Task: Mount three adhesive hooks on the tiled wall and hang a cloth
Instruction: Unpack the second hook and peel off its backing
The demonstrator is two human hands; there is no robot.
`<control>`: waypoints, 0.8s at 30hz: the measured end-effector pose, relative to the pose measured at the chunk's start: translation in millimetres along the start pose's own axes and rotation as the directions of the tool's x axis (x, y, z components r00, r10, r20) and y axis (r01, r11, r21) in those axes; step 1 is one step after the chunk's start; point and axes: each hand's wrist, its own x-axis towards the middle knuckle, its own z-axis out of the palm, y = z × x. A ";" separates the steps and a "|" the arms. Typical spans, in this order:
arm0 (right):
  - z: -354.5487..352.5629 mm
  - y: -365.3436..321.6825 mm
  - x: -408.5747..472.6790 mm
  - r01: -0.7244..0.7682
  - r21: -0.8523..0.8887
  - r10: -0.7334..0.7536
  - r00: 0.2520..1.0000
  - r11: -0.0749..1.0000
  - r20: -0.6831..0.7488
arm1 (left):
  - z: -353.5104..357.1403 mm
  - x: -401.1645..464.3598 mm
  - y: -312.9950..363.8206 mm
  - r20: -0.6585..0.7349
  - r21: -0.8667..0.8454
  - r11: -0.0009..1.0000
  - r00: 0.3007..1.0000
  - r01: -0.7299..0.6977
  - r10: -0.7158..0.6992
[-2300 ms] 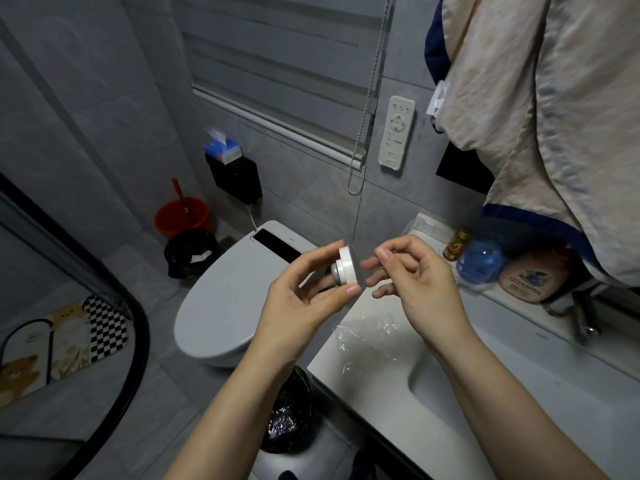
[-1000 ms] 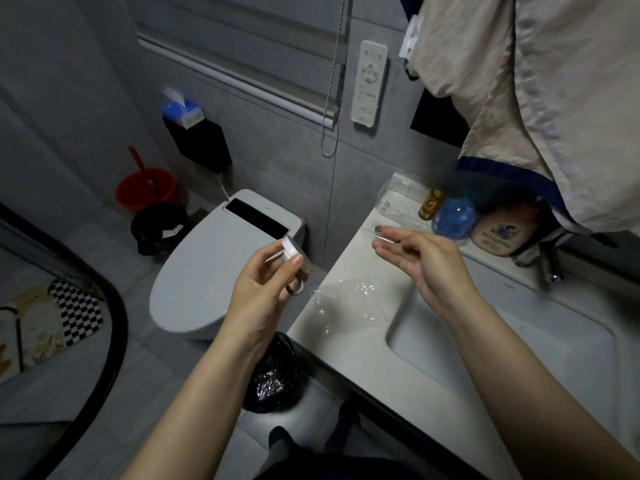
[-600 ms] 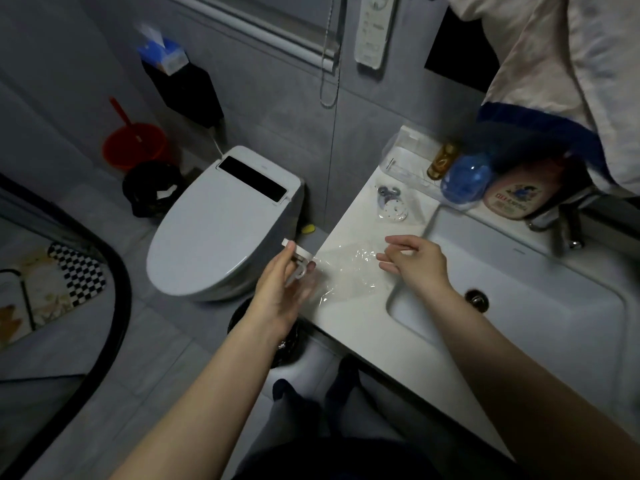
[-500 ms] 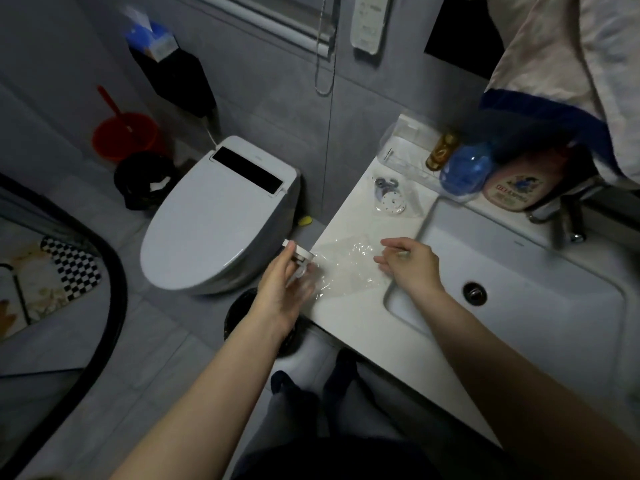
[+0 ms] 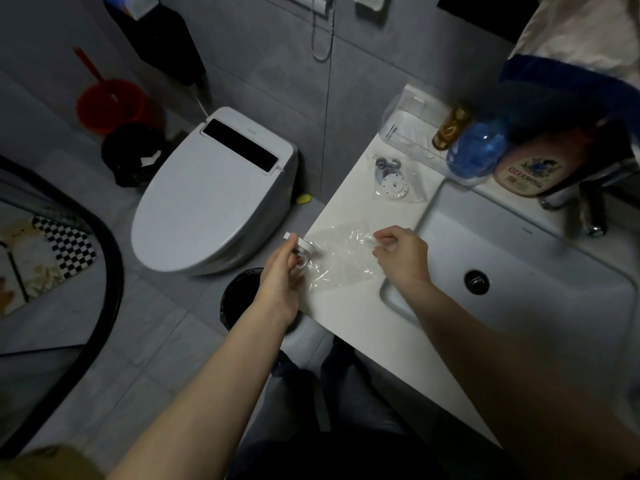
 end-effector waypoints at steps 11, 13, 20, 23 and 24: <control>19.4 -0.4 5.0 -0.089 0.128 0.070 0.987 0.988 0.148 | -0.5 8.7 1.3 -0.017 -0.006 0.998 0.998 0.068 -0.068; 17.1 -5.6 5.2 -0.136 0.197 0.096 0.975 0.971 0.200 | -0.5 9.3 2.7 -0.015 -0.018 0.997 0.997 0.078 -0.079; 15.3 -20.1 11.0 -0.283 0.192 0.173 0.878 0.940 0.447 | -4.0 9.0 3.0 -0.023 -0.042 0.995 0.996 0.091 -0.092; 13.4 -26.7 10.5 -0.267 0.160 0.142 0.829 0.950 0.541 | -5.6 7.6 2.9 -0.014 -0.060 0.993 0.995 0.097 -0.098; 12.0 -29.2 9.9 -0.253 0.147 0.131 0.820 0.956 0.557 | -5.2 5.7 3.3 -0.003 -0.071 0.992 0.995 0.102 -0.102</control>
